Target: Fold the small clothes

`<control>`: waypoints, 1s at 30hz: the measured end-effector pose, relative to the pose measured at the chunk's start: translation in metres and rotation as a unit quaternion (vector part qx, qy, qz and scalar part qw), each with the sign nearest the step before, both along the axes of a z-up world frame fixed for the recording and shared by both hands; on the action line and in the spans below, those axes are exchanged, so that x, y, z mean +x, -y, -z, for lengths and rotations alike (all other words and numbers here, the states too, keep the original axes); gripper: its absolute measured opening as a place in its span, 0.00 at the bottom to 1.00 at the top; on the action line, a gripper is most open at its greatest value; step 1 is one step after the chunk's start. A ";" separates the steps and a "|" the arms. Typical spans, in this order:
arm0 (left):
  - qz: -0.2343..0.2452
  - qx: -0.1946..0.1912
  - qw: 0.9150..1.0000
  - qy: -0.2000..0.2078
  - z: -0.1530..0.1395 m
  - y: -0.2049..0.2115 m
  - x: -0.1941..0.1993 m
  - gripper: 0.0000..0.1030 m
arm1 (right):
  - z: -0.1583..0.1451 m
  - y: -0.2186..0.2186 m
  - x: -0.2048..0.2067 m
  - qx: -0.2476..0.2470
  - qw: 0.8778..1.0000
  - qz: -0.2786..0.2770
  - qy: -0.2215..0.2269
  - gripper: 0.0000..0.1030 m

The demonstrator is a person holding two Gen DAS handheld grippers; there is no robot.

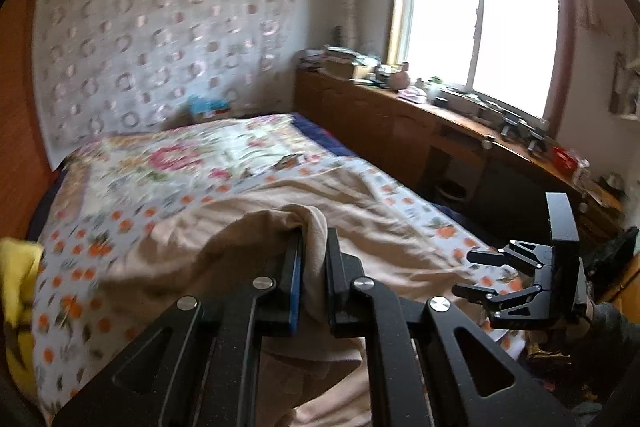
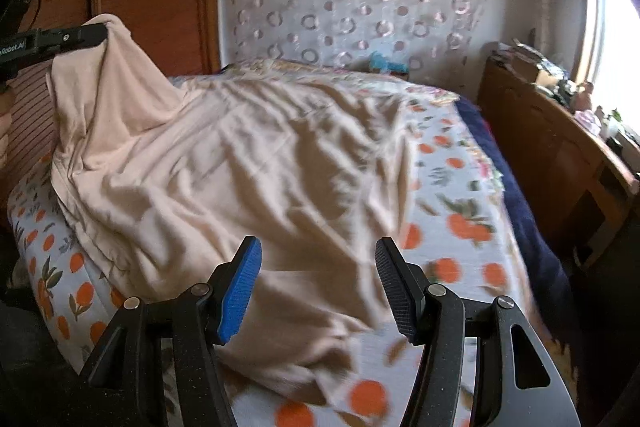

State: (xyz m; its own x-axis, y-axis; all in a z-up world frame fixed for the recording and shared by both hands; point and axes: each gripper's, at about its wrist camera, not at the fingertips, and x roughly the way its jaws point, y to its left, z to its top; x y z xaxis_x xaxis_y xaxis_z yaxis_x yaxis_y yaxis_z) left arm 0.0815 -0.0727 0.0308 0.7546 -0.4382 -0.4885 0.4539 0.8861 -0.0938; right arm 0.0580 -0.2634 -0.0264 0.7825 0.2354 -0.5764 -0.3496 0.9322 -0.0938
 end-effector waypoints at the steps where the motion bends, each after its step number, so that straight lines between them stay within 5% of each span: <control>1: 0.010 0.006 1.000 0.001 -0.002 0.009 0.002 0.10 | -0.003 0.005 -0.002 0.002 1.000 0.002 0.002 0.59; 14: 0.106 0.016 0.994 -0.020 -0.017 0.091 -0.007 0.10 | -0.027 0.060 -0.018 0.023 0.998 0.056 0.026 0.59; 18: 0.108 0.012 0.994 -0.028 -0.011 0.089 -0.009 0.43 | -0.025 0.061 -0.018 0.026 0.998 0.056 0.025 0.59; 20: 0.096 0.016 0.995 -0.020 -0.008 0.084 -0.010 0.44 | -0.022 0.058 -0.016 0.024 0.998 0.054 0.021 0.59; 24: 0.062 0.023 0.998 -0.019 0.001 0.061 -0.008 0.65 | -0.020 0.056 -0.009 0.025 0.998 0.046 0.018 0.59; 30: -0.012 0.011 1.000 -0.024 0.019 0.003 -0.007 0.68 | -0.021 0.046 -0.003 0.020 0.999 0.027 0.018 0.59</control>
State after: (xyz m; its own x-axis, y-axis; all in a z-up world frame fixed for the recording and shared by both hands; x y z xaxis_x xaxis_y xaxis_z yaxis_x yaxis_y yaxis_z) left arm 0.0741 -0.0755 0.0123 0.7404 -0.4092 -0.5333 0.4284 0.8986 -0.0947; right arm 0.0551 -0.3094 -0.0056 0.8151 0.2143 -0.5383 -0.2960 0.9527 -0.0689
